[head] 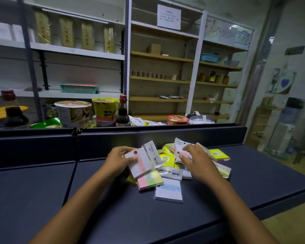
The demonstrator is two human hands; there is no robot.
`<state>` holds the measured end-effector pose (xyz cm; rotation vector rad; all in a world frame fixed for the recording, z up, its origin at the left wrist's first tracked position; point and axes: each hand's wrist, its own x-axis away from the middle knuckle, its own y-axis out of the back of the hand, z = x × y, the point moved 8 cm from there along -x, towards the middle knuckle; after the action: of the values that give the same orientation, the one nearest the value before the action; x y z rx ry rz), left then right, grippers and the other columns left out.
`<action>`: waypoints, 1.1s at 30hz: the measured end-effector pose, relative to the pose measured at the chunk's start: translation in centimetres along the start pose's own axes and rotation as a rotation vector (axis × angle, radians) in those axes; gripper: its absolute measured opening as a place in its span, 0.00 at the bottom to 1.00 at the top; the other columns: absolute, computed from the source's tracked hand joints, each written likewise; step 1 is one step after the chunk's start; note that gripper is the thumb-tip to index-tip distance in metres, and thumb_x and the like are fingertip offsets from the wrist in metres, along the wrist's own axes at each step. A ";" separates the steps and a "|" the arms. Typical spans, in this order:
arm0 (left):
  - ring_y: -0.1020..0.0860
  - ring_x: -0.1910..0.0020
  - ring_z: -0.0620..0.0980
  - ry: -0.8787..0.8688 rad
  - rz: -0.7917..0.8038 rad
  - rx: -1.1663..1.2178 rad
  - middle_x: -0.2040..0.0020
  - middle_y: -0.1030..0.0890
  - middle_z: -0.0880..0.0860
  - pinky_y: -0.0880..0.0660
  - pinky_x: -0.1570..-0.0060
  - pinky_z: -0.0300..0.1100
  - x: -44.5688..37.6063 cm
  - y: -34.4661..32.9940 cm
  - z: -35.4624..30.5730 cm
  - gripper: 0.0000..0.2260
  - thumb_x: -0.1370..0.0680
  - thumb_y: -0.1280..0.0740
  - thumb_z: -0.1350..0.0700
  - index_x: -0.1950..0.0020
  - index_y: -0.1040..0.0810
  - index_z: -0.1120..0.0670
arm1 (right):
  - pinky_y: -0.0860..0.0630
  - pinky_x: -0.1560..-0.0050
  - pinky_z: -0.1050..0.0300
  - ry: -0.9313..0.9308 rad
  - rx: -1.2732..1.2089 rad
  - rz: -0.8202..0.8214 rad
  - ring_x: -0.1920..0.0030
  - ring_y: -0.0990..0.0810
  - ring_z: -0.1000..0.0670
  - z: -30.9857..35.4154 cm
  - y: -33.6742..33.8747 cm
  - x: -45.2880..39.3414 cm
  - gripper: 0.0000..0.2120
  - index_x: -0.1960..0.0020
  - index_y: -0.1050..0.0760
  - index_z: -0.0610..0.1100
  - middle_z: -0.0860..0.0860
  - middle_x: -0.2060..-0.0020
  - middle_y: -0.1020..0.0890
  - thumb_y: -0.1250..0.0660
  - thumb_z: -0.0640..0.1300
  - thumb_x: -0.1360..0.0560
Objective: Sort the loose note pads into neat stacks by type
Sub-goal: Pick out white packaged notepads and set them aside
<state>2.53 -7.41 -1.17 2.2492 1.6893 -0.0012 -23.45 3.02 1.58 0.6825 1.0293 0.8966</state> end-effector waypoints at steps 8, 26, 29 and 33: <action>0.15 0.53 0.59 0.183 0.049 0.698 0.48 0.17 0.60 0.18 0.65 0.45 1.0 -2.4 0.4 0.08 0.24 0.32 0.68 0.48 0.27 0.59 | 0.27 0.41 0.50 -0.080 0.002 -0.011 0.37 0.26 0.49 -1.7 0.2 0.0 0.13 0.39 0.28 0.48 0.50 0.39 0.25 0.36 0.52 0.21; 0.15 0.53 0.57 0.183 -0.002 0.637 0.51 0.15 0.59 0.19 0.66 0.40 1.3 -2.5 1.2 0.14 0.27 0.27 0.65 0.44 0.25 0.61 | 0.31 0.56 0.55 -0.388 -0.127 0.022 0.50 0.24 0.47 -5.2 -1.0 -0.6 0.26 0.39 0.26 0.40 0.44 0.43 0.20 0.26 0.56 0.28; 0.16 0.50 0.59 0.170 -0.014 0.631 0.50 0.15 0.60 0.19 0.67 0.40 1.4 -2.2 1.0 0.15 0.26 0.28 0.65 0.42 0.26 0.63 | 0.32 0.57 0.57 -0.408 -0.197 -0.011 0.51 0.24 0.47 -5.1 -0.9 -0.5 0.26 0.39 0.25 0.40 0.46 0.45 0.19 0.22 0.51 0.31; 0.17 0.49 0.60 0.155 -0.045 0.634 0.48 0.16 0.61 0.18 0.66 0.40 1.4 -1.7 0.9 0.15 0.25 0.28 0.65 0.41 0.27 0.64 | 0.33 0.67 0.65 -0.401 -0.282 -0.052 0.56 0.21 0.49 -4.9 -0.8 -0.3 0.17 0.50 0.21 0.42 0.50 0.56 0.18 0.20 0.45 0.34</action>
<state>1.57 -5.93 -2.73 2.7049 2.0352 -0.4419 -27.78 2.68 -0.77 0.5644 0.5483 0.7990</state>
